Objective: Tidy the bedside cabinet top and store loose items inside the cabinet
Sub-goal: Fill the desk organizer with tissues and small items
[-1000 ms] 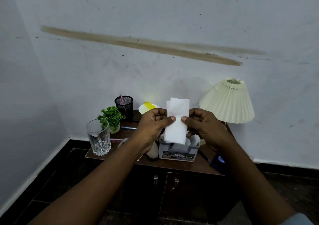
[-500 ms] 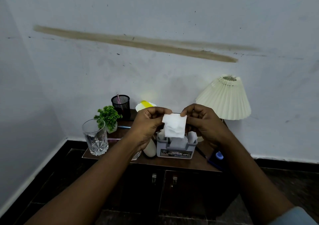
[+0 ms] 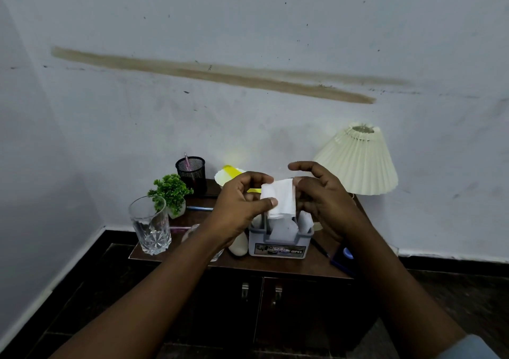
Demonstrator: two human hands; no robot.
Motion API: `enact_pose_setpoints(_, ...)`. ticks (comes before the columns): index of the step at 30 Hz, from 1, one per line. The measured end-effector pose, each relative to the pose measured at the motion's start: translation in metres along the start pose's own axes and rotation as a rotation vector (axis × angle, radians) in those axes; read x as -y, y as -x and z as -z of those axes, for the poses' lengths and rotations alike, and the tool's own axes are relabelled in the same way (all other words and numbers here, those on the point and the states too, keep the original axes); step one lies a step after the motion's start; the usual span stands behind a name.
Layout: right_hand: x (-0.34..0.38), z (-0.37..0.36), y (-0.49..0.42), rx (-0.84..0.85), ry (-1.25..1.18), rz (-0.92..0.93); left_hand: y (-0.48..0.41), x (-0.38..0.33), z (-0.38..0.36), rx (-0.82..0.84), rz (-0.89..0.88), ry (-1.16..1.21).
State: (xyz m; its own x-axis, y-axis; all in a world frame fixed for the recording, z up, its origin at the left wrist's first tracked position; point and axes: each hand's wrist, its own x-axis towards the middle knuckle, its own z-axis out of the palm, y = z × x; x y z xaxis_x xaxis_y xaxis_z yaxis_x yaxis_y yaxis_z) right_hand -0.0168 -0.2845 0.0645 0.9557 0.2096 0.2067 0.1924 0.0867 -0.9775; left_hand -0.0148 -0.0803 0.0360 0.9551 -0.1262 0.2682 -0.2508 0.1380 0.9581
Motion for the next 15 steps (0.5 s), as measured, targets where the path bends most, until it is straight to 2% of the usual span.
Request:
enact_pose_setpoints(4, -0.004, 0.002, 0.0, 0.07, 0.108, -0.095, 0.0, -0.002, 0.0, -0.017, -0.017, 0.027)
enact_pose_setpoints(11, 0.003, -0.004, 0.001, -0.07, 0.169, 0.033, -0.001, -0.004, -0.001, 0.001, 0.022, 0.053)
enact_pose_setpoints(15, 0.01, -0.004, 0.004, -0.02, 0.166, 0.03, 0.0, -0.005, 0.002, 0.041, 0.043, -0.011)
